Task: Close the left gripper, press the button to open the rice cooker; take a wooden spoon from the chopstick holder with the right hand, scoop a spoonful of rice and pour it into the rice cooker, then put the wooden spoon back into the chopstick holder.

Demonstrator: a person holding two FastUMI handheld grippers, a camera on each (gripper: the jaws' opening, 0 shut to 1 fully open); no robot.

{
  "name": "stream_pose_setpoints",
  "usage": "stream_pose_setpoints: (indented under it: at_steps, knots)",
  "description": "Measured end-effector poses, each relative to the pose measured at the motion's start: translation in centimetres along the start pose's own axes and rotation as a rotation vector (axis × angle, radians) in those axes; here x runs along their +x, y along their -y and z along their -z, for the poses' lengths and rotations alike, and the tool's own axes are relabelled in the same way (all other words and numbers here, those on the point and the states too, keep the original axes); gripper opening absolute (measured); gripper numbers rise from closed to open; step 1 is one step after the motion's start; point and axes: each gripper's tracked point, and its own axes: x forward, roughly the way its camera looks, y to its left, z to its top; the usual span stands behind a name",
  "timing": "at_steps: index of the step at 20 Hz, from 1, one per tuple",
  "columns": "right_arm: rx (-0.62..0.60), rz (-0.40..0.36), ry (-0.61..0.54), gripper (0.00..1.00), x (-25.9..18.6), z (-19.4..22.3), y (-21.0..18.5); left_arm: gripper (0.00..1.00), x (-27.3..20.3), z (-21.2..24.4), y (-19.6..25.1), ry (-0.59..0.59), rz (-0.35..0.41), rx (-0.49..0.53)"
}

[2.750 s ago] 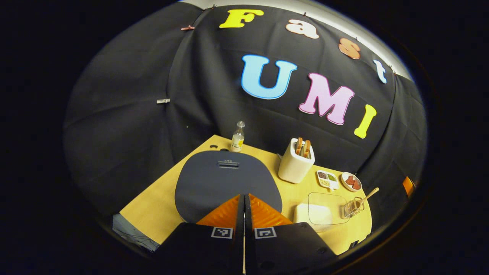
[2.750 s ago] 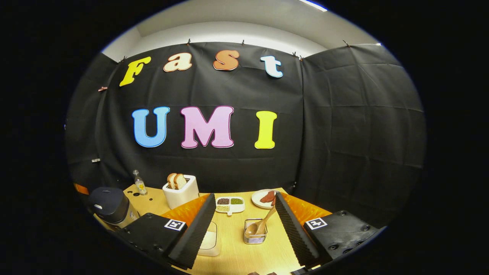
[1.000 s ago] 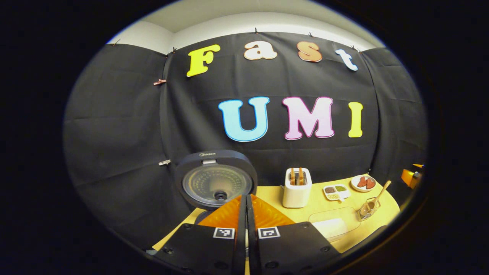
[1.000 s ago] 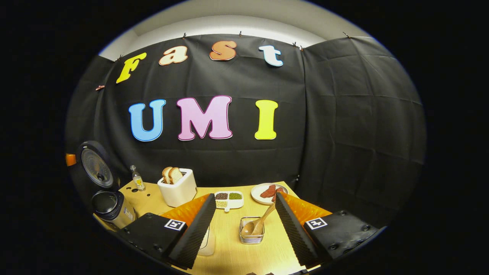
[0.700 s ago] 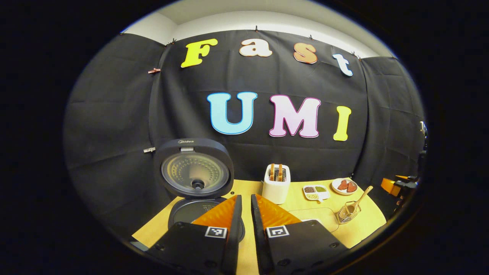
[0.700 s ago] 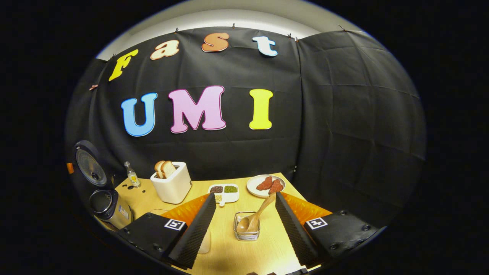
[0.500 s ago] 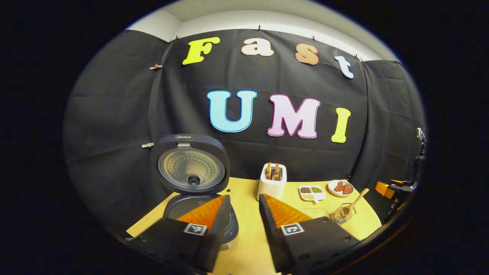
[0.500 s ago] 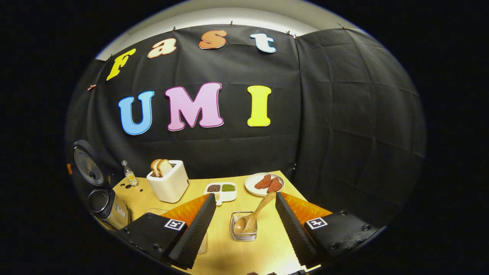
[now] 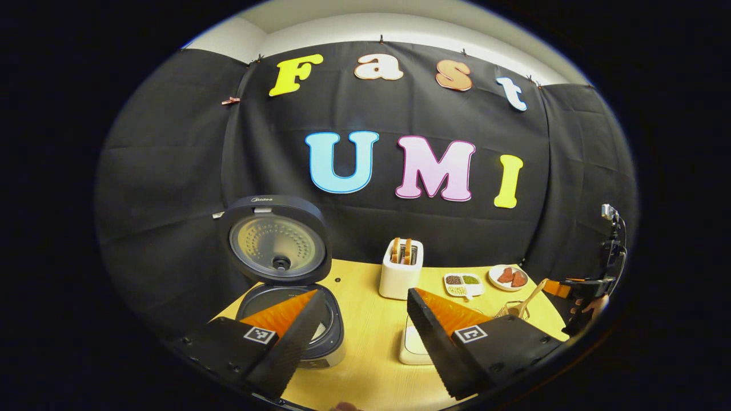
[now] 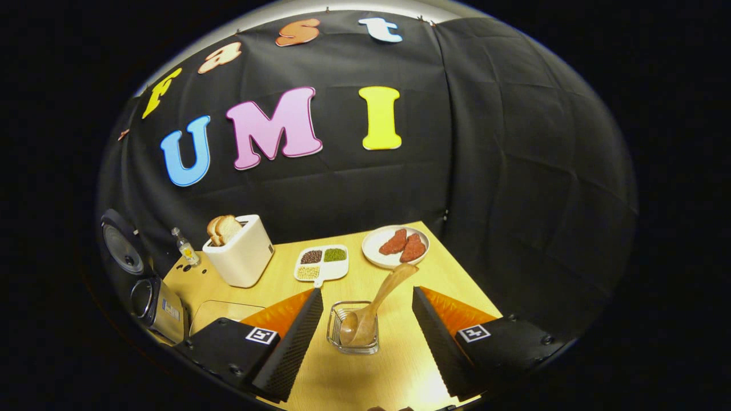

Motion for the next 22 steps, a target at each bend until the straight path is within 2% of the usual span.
stream_pose_setpoints:
  at_steps: [5,14,17,18,19,20,21,22]
  knots:
    - [0.154,-0.023,-0.16,0.99,5.1,3.5,0.9,0.98,-0.3,1.9,1.1,-0.059,-0.056,0.01]
    - [0.301,-0.077,-0.221,0.98,11.3,4.5,0.0,0.98,-0.8,5.2,4.7,-0.146,-0.116,0.014]
    - [0.366,-0.07,-0.241,0.96,12.7,4.8,0.3,0.98,-1.1,6.5,5.8,-0.171,-0.121,0.023]
    - [0.393,-0.058,-0.242,0.76,13.1,4.8,0.6,0.97,-1.2,7.0,6.1,-0.181,-0.122,0.025]
    - [0.42,-0.05,-0.239,0.72,13.3,4.6,0.9,0.98,-1.3,7.4,6.4,-0.187,-0.121,0.024]
    - [0.445,-0.044,-0.233,0.46,13.4,4.2,1.1,0.98,-1.3,7.8,6.7,-0.193,-0.121,0.02]
    - [0.46,-0.032,-0.225,0.49,13.3,3.9,1.6,0.98,-1.4,8.2,7.1,-0.197,-0.118,0.015]
    - [0.471,-0.033,-0.224,0.22,13.2,3.8,1.8,0.98,-1.4,8.4,7.4,-0.202,-0.115,0.009]
